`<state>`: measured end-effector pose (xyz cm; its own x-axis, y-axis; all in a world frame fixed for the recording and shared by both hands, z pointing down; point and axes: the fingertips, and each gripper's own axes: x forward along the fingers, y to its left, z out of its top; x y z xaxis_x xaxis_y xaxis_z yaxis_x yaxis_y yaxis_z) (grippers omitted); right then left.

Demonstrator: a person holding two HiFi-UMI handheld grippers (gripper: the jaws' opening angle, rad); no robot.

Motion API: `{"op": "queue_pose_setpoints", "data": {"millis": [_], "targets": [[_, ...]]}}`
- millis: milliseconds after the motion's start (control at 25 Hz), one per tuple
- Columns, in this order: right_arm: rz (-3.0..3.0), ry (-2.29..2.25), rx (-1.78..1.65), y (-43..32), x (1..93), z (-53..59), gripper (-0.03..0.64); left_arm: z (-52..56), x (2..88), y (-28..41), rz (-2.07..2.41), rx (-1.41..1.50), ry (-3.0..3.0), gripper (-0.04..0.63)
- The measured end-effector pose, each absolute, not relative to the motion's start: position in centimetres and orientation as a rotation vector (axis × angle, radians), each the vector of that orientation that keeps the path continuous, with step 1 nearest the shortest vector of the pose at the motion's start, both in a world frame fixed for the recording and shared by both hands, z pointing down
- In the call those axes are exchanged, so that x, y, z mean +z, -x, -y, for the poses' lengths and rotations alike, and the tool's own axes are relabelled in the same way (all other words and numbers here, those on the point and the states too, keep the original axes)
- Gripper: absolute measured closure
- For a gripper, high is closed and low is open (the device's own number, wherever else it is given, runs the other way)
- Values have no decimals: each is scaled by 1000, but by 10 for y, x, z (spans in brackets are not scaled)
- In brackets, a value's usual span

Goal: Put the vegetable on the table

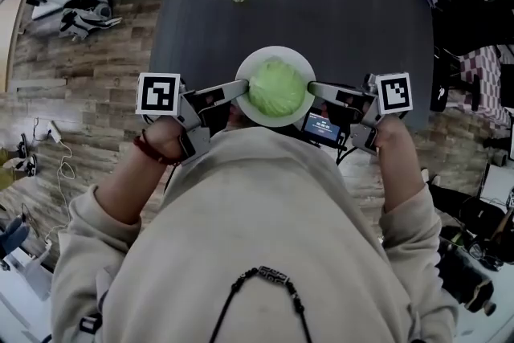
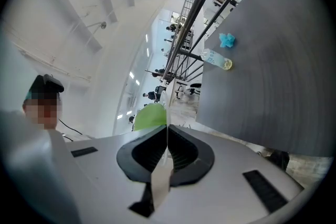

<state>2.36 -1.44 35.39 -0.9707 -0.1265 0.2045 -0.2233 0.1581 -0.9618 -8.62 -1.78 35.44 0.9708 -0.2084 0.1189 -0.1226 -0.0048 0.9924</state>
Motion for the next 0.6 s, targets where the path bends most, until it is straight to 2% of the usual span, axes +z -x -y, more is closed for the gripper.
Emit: {"op": "queue_pose_setpoints", "data": {"millis": [160,600], "targets": [[2335,-327,1939,-70,359,48,592,51,357,39,304,-43,-1574,571],[2321,-273,2002,-92,368,50,592,52,367,15,294,-34,-1582,571]]}}
